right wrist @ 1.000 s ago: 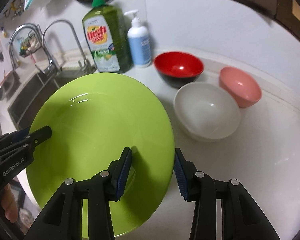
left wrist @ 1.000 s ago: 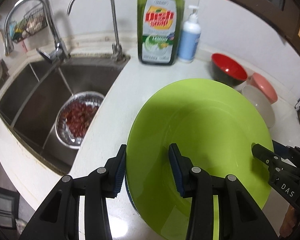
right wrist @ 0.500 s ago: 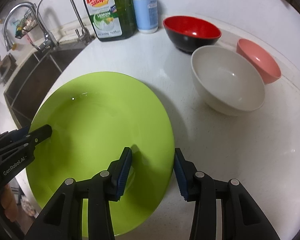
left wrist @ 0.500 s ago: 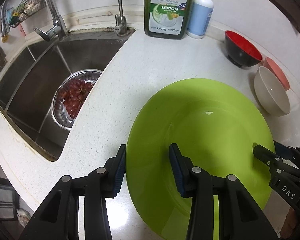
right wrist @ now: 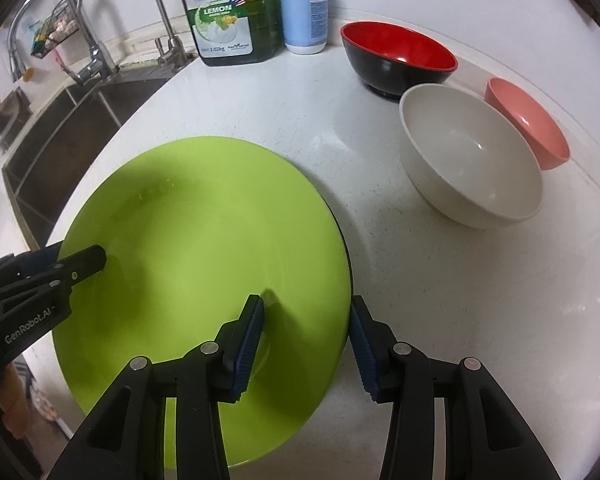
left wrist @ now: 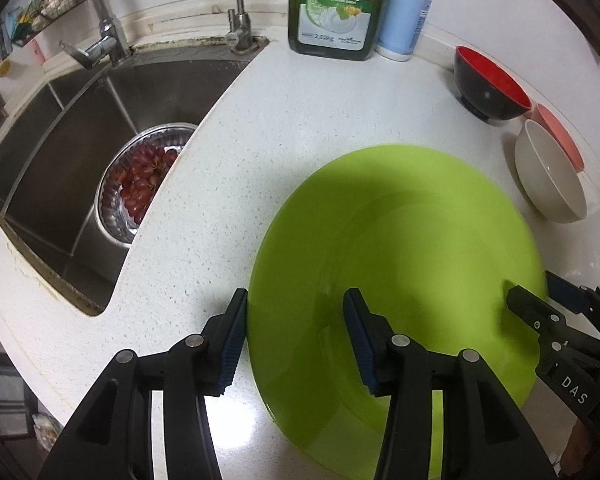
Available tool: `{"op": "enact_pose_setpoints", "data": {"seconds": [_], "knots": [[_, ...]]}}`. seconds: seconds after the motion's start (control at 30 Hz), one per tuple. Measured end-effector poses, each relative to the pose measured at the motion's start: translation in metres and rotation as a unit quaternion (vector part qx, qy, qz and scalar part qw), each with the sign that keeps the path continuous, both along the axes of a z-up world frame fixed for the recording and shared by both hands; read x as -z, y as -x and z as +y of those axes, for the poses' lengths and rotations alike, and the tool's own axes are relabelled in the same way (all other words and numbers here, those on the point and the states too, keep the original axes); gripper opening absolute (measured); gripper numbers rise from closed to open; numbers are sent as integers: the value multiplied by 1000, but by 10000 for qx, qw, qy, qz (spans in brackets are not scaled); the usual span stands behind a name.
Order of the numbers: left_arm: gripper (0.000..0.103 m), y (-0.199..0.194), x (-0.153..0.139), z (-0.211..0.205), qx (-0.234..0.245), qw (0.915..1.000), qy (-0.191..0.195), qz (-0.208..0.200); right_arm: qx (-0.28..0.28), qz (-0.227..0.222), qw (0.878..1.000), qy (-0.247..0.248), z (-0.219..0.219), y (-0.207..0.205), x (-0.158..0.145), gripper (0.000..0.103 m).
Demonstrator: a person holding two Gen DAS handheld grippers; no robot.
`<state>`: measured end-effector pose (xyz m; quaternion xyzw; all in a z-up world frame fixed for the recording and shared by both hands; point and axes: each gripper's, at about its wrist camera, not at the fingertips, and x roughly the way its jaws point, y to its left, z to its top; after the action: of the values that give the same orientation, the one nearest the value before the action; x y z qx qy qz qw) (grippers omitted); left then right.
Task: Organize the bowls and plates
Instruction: 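Lower the green plate onto the stack and open both grippers, then move both grippers to the white bowl and close on its rim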
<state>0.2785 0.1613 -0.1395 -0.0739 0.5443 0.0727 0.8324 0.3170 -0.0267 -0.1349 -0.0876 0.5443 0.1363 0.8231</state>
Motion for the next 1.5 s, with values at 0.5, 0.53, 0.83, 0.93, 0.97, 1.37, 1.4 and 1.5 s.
{"op": "enact_pose_setpoints", "data": {"seconds": [0.5,0.53,0.83,0.93,0.97,1.37,1.4,1.5], "knots": [[81,-10,-63,-44,883,9894,-471,-1050,311,-696,9967,-273,-26,11,-37,50],[83,-13,-66,-49,963,9880,-468,-1113,402,-783,9958,-263,-31,11,-42,50],[86,-56,-88,-102,1607,9745,-503,-1484,1199,-1459,9819,-161,-90,9,-80,50],[86,-76,-88,-117,1755,9731,-383,-1439,1435,-1486,9780,-275,-108,-2,-83,50],[86,-82,-86,-121,1794,9728,-365,-1416,1519,-1412,9775,-389,-119,-12,-82,50],[79,-142,-52,-164,2199,9692,-450,-1018,1932,-1045,9740,-562,-153,-58,-58,50],[76,-147,-48,-167,2215,9695,-429,-958,1948,-1012,9738,-586,-156,-61,-55,50],[70,-161,-36,-174,2313,9697,-312,-718,2007,-922,9733,-618,-161,-68,-48,50]]}}
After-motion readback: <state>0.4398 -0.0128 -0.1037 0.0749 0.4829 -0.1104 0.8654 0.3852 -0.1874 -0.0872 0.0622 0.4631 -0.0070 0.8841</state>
